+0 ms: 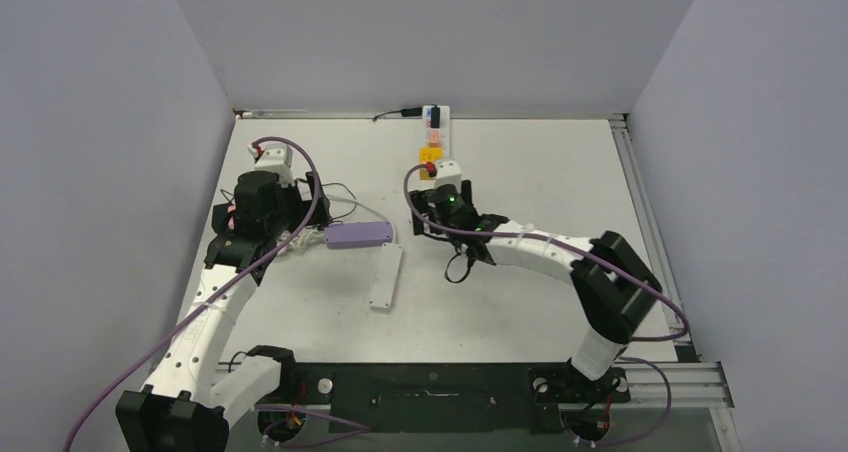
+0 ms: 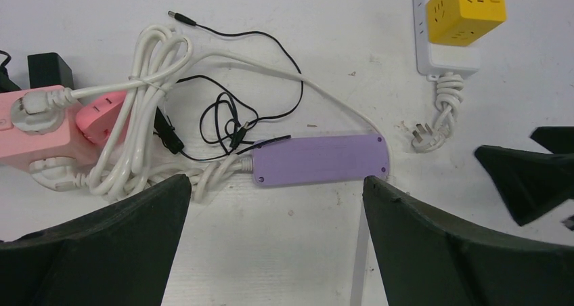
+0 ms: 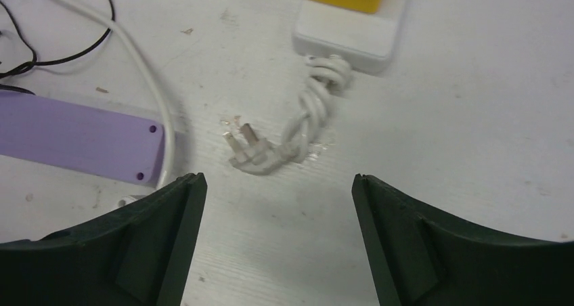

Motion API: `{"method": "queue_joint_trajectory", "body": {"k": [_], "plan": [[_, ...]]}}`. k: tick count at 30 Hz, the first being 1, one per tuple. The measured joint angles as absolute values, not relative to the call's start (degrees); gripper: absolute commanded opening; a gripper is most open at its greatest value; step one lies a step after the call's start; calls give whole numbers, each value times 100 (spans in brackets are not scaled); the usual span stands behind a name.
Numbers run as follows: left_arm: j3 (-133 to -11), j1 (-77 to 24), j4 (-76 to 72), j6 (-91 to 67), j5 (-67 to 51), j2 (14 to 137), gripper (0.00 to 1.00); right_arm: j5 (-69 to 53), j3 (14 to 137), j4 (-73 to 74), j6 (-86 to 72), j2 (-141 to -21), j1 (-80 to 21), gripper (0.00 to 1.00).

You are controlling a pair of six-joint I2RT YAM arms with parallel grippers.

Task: Pull the plug off the socket
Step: Move the socket to the center of the board.

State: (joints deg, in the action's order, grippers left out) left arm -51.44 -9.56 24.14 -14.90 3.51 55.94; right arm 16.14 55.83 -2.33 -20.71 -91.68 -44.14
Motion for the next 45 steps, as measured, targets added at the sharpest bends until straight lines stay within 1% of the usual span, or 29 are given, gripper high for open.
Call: {"method": "queue_joint_trajectory", "body": {"k": [2,6,10,12,17,21,24,28,33,38,39,41,45], "plan": [[-5133,-963,2443,-1466,307,5621,96,1719,6213,-113,-2276,-9931,-4665,76],[-5129,-967,2438,-1455,239,5621,96,1826,6687,139,-2600,-10680,-4768,72],[-5113,-967,2440,-1455,176,5618,96,1896,7019,401,-2775,-11113,-4595,60],[-5113,-967,2440,-1457,145,5618,96,1894,7166,440,-2814,-11236,-4482,58],[-5113,-967,2440,-1457,97,5616,96,1721,7367,403,-2851,-11406,-4219,56],[-5113,-967,2438,-1457,93,5616,96,1546,7422,357,-2867,-11448,-4060,48],[-5113,-967,2438,-1459,71,5616,96,1500,7679,362,-2869,-11618,-3972,41],[-5113,-972,2438,-1461,-43,5618,96,1455,7972,390,-2847,-11904,-3942,40],[-5113,-978,2436,-1463,-143,5640,96,1527,8145,589,-2834,-11990,-3942,39],[-5113,-982,2438,-1476,-207,5697,96,1758,8213,709,-2810,-12016,-3946,25],[-5113,-982,2438,-1479,-213,5708,96,1809,8263,740,-2790,-12051,-3944,17],[-5113,-982,2438,-1479,-226,5714,96,1863,8313,735,-2746,-12088,-3953,7],[-5113,-982,2436,-1481,-244,5723,96,1782,8307,567,-2604,-12088,-3953,5]]}}
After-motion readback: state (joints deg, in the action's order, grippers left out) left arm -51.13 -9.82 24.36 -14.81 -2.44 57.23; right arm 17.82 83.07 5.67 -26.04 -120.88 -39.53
